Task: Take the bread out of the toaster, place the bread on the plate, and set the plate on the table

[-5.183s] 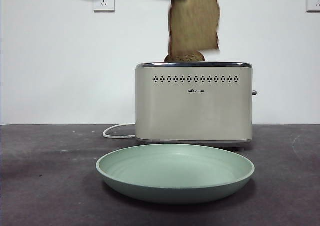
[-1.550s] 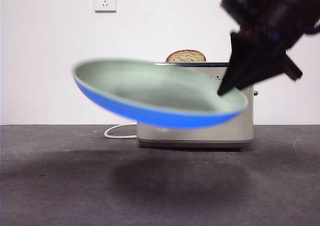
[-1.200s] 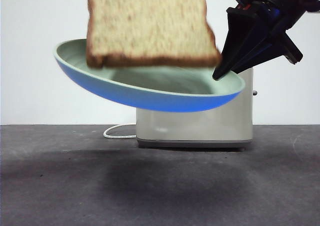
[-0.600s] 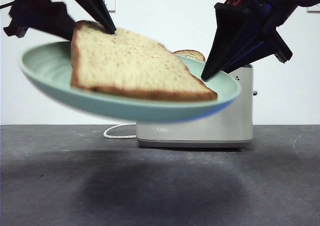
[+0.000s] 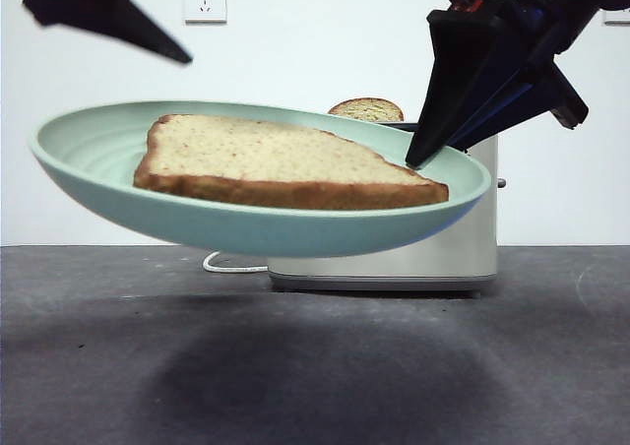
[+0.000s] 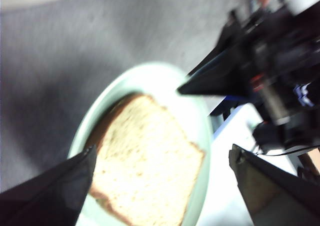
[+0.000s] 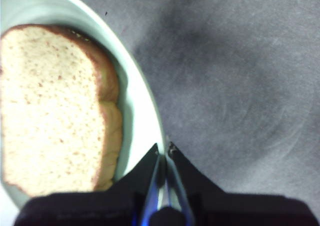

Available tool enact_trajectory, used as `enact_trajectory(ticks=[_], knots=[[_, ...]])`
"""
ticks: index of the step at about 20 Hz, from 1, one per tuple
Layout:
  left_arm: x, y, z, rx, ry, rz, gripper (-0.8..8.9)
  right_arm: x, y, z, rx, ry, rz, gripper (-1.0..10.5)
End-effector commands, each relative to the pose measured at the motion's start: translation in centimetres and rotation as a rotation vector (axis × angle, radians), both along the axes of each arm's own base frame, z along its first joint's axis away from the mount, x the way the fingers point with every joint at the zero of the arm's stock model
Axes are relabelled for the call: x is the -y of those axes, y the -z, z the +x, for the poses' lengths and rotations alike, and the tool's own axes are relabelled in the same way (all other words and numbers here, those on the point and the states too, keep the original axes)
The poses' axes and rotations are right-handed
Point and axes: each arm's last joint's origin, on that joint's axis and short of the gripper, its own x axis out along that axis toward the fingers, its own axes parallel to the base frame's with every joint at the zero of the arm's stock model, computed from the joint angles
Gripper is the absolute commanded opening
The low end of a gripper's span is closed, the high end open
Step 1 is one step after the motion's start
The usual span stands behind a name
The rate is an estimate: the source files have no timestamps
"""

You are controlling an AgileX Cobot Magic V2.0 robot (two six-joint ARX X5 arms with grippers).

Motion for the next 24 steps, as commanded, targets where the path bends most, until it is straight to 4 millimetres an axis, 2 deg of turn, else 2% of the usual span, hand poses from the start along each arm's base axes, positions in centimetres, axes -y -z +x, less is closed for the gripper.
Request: enact_trajectory(ticks=[1,5,6,7,9,10,15,18,21,24], knots=[[0.0,-1.8,0.0,0.06,0.02,-0.016,4.44,-0.1,0.1,-0.1,-0.003,-0.003,0.013,-0.1],[-0.5,-5.6,-0.7,0.173,0.056,-0.045,4.35,0.0,0.0,0.1,0.013,0.01,0.007,-0.1],[-0.8,-6.6,-1.1,0.216,0.07,-0.053,4.02,0.0,0.0,0.2,0.033,0.024,-0.002,-0.1],[-1.1,-7.6,-1.6,0.263,0.084,-0.063,2.98,0.1,-0.1,0.4,0.051,0.042,-0.01,-0.1],[-2.0,-9.0,-3.0,0.342,0.095,-0.089,0.3,0.2,-0.2,0.8,0.075,0.073,0.002,-0.1],[-2.3,-9.4,-3.6,0.365,0.095,-0.099,-0.09,0.4,-0.3,1.0,0.083,0.093,0.003,-0.1],[-5.1,-10.4,-7.2,0.503,0.06,0.005,-0.08,2.8,-0.2,2.6,0.059,0.239,0.008,-0.1],[-6.3,-10.9,-8.9,0.564,0.051,0.004,-0.08,4.3,0.1,3.5,0.038,0.314,0.0,-0.1],[-7.2,-11.4,-10.3,0.607,0.043,-0.018,-0.08,4.9,1.8,4.5,-0.039,0.344,-0.042,-0.1],[-7.7,-11.4,-11.1,0.61,0.043,-0.02,-0.08,4.5,4.1,5.6,-0.117,0.344,-0.085,-0.1]])
